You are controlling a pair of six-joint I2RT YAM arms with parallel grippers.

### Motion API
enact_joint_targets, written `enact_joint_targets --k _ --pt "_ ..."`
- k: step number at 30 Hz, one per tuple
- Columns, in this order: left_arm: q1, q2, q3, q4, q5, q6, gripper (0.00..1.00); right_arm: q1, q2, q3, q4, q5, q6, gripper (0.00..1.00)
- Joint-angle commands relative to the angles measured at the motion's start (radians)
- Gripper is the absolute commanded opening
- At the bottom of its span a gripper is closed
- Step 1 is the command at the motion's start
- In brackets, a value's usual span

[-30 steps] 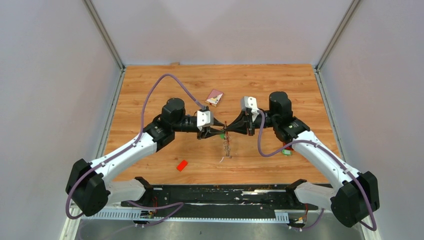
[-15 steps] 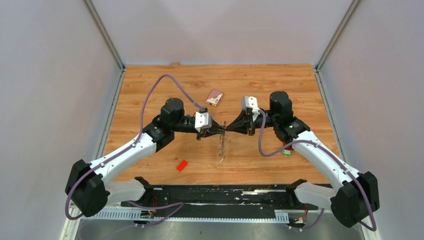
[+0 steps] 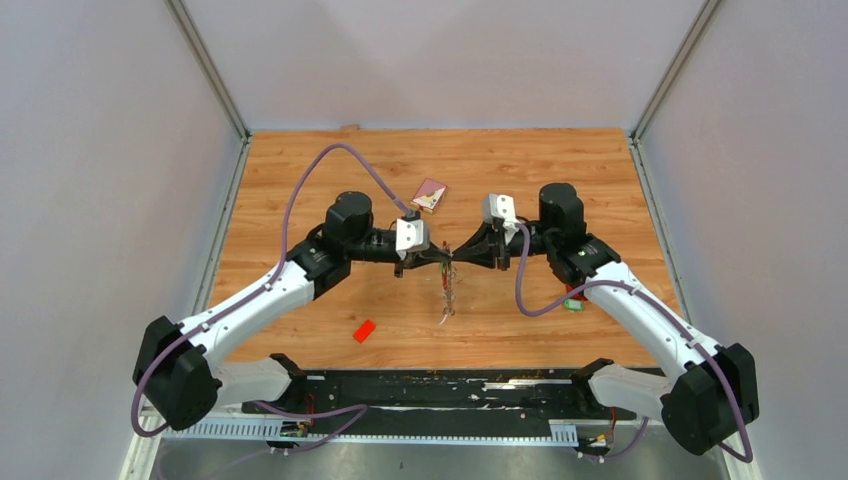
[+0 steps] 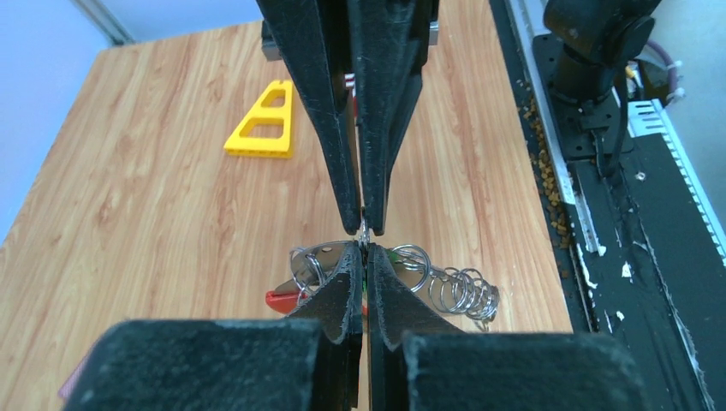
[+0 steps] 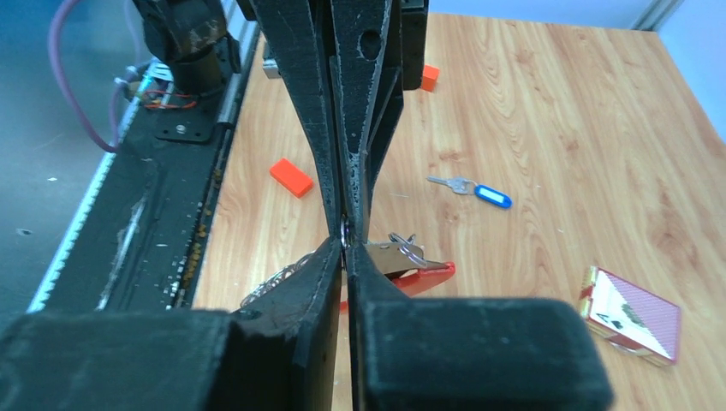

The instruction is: Put the keys on the keyring

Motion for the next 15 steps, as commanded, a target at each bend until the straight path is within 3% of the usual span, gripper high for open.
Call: enact_joint_targets --k 1,6,15 --pt "-0.016 0.022 0.140 -0.286 -0.108 0.128 0.00 -0.009 -0.041 0.008 -0.023 0.083 -0.104 0.14" --pt "-0.096 0.066 0.274 -0.555 -0.305 0.256 0.00 -0.007 -0.049 0.018 -0.027 0.130 -0.095 0.34" --pt "-0.145 0.079 0.329 -0.581 -0.394 0.200 0.00 0.008 -0.021 0.003 -0.006 0.051 -0.069 0.40"
